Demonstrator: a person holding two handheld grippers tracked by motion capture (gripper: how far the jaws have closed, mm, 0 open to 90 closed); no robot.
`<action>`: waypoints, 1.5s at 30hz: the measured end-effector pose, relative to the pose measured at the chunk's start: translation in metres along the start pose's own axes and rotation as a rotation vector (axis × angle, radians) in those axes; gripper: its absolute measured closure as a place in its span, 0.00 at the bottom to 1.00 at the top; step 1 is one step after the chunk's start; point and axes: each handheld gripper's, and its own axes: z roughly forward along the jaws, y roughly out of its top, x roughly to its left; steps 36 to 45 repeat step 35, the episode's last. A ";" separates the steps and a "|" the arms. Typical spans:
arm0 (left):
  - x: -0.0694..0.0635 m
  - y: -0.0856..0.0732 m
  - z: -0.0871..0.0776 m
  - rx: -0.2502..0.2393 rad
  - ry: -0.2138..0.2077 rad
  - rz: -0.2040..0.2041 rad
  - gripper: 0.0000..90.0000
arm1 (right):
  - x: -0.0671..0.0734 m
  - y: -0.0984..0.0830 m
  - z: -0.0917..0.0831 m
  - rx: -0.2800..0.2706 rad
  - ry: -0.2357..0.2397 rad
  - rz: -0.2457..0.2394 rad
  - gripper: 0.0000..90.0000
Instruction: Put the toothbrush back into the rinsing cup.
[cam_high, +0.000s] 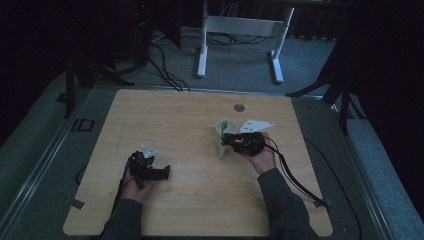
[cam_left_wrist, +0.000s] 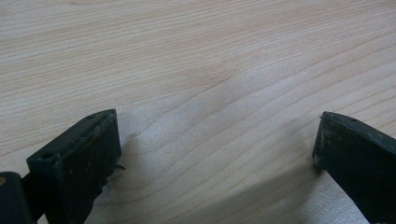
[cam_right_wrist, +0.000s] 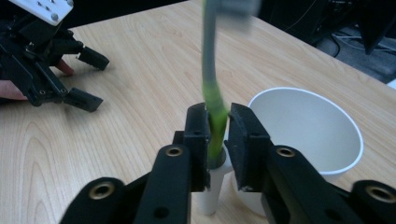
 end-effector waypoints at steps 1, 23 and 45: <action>0.000 0.000 0.000 0.000 0.000 0.000 0.02 | 0.000 0.000 0.000 0.004 -0.007 -0.002 0.74; 0.000 0.000 0.000 0.000 0.000 0.000 0.02 | 0.006 -0.009 -0.010 0.032 -0.054 -0.001 0.41; 0.000 0.000 0.000 0.000 0.000 0.000 0.02 | 0.023 -0.014 -0.011 0.092 -0.041 -0.042 0.39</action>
